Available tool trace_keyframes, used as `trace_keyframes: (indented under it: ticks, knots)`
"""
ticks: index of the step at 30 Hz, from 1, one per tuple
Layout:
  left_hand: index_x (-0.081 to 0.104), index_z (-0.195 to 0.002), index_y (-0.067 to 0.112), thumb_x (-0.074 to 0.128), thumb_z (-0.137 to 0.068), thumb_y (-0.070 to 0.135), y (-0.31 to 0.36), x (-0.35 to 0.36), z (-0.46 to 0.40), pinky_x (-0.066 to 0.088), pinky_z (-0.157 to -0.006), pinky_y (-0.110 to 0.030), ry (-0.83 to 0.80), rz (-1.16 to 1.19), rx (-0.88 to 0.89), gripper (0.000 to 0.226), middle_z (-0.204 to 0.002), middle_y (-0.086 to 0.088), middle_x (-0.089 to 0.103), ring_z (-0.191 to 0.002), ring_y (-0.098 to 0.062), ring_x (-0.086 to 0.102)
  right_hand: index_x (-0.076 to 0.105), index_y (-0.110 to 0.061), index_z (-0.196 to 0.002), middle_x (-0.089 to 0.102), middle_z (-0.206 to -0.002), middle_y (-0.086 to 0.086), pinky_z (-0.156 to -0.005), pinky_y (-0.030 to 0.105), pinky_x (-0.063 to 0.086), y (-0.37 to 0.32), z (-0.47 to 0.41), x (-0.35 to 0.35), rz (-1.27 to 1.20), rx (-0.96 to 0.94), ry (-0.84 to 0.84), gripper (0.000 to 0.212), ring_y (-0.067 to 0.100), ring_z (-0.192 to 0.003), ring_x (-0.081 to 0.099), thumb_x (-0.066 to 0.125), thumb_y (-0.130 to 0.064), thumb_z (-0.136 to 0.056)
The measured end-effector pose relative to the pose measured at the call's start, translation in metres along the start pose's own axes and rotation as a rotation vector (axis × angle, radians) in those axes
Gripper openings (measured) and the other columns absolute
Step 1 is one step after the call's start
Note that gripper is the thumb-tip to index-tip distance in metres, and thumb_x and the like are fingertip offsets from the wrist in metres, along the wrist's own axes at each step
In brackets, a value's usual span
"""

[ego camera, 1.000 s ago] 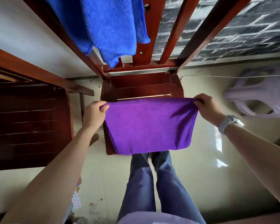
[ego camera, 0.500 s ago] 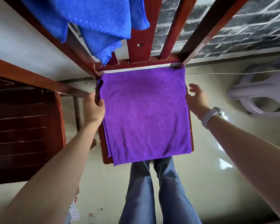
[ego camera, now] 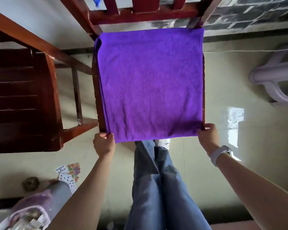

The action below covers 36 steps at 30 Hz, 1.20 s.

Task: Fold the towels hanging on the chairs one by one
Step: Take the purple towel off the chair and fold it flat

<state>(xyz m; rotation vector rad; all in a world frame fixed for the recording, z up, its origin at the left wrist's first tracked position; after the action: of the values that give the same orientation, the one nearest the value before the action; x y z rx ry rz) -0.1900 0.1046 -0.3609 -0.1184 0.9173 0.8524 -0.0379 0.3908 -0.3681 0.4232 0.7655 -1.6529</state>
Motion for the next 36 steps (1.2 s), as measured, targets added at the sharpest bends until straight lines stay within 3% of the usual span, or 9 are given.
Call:
trace_keyframes:
  ticks: [3,6,11,15,18,23,30,33,36]
  knots:
    - [0.054,-0.105,-0.009,0.065,-0.081,0.013,-0.002,0.007,-0.001,0.040,-0.090,-0.034,0.016,-0.011,0.002,0.034,-0.108,-0.027,0.063,-0.105,-0.036,0.058,0.053,-0.007,-0.076,0.046,-0.075,0.011,-0.066,0.030,0.029,0.006,-0.007,0.007,0.053,-0.045,-0.019,0.009,0.025,-0.075,0.040,0.057,-0.014,-0.079]
    - [0.058,-0.105,-0.007,0.063,-0.083,0.016,0.000,0.009,0.000,0.041,-0.092,-0.035,-0.011,-0.064,-0.014,0.032,-0.109,-0.026,0.063,-0.107,-0.038,0.057,0.037,-0.013,-0.049,0.031,-0.054,0.005,-0.064,0.031,0.024,0.006,-0.008,0.008,0.056,-0.070,-0.019,0.034,0.024,-0.074,0.030,0.055,-0.016,-0.077]
    - [0.065,-0.095,-0.010,0.050,-0.092,0.020,0.006,0.003,0.011,0.044,-0.090,-0.038,-0.131,-0.190,0.057,0.034,-0.103,-0.030,0.064,-0.101,-0.042,0.059,0.052,-0.002,-0.062,0.043,-0.059,0.009,-0.053,0.030,0.029,0.003,0.001,0.000,-0.116,0.039,-0.045,0.017,0.019,-0.060,0.039,0.055,-0.005,-0.079]
    - [0.054,-0.104,0.001,0.049,-0.094,0.017,0.035,-0.016,0.010,0.053,-0.079,-0.042,-0.339,0.259,-0.041,0.020,-0.106,-0.014,0.056,-0.092,-0.036,0.062,0.050,-0.002,-0.065,0.047,-0.039,0.005,-0.034,0.013,0.035,-0.034,0.013,-0.023,-0.527,0.271,-0.229,0.020,0.007,-0.028,0.043,0.058,0.000,-0.083]
    - [0.052,-0.113,0.005,0.049,-0.094,0.016,0.085,-0.048,0.008,0.055,-0.071,-0.025,-0.343,0.488,0.123,0.022,-0.096,-0.003,0.055,-0.077,-0.020,0.060,0.051,-0.010,-0.066,0.051,-0.039,-0.003,-0.041,0.016,0.040,-0.092,0.019,-0.053,-0.617,0.039,-0.275,0.022,0.005,-0.034,0.046,0.057,-0.006,-0.087]
    - [0.053,-0.097,0.015,0.041,-0.096,0.009,0.132,-0.085,-0.002,0.053,-0.079,-0.022,-0.462,0.958,0.269,0.014,-0.101,-0.001,0.061,-0.090,-0.011,0.063,0.049,-0.016,-0.068,0.053,-0.047,-0.011,-0.048,0.015,0.039,-0.145,0.033,-0.090,-0.976,-0.340,-0.195,0.027,0.004,-0.043,0.046,0.047,-0.005,-0.092]
    - [0.058,-0.108,-0.005,0.055,-0.089,0.007,0.039,-0.018,-0.023,0.057,-0.064,-0.024,-0.270,0.367,0.058,0.022,-0.068,-0.001,0.063,-0.058,-0.010,0.064,0.060,0.015,-0.089,0.053,-0.045,0.000,-0.053,0.030,0.040,-0.037,-0.007,-0.016,-0.357,0.021,-0.101,0.020,0.004,-0.034,0.044,0.057,-0.004,-0.084]
    - [0.066,-0.098,-0.002,0.063,-0.084,0.019,0.009,-0.009,-0.026,0.050,-0.090,-0.045,-0.111,0.105,0.125,0.025,-0.091,-0.017,0.071,-0.089,-0.032,0.067,0.059,0.014,-0.095,0.057,-0.066,0.010,-0.057,0.028,0.039,-0.013,-0.007,-0.007,-0.283,0.046,-0.065,0.027,0.016,-0.056,0.053,0.060,-0.010,-0.084]
    - [0.068,-0.096,-0.001,0.063,-0.084,0.020,0.007,-0.010,-0.020,0.046,-0.092,-0.037,-0.023,0.072,0.185,0.024,-0.100,-0.020,0.068,-0.097,-0.033,0.061,0.062,0.003,-0.099,0.058,-0.085,0.011,-0.055,0.022,0.036,-0.014,0.000,-0.006,-0.205,-0.042,-0.002,0.020,0.021,-0.078,0.051,0.061,-0.012,-0.085]
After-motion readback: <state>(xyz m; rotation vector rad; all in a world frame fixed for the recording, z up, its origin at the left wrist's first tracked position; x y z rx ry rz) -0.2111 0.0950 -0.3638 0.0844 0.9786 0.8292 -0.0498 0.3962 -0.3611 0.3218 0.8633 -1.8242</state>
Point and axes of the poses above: each hand's wrist, its own z-axis away from the middle knuckle, its own x-axis out of the palm, y = z × x, the point moved 1 cm from there along -z, towards the middle knuckle
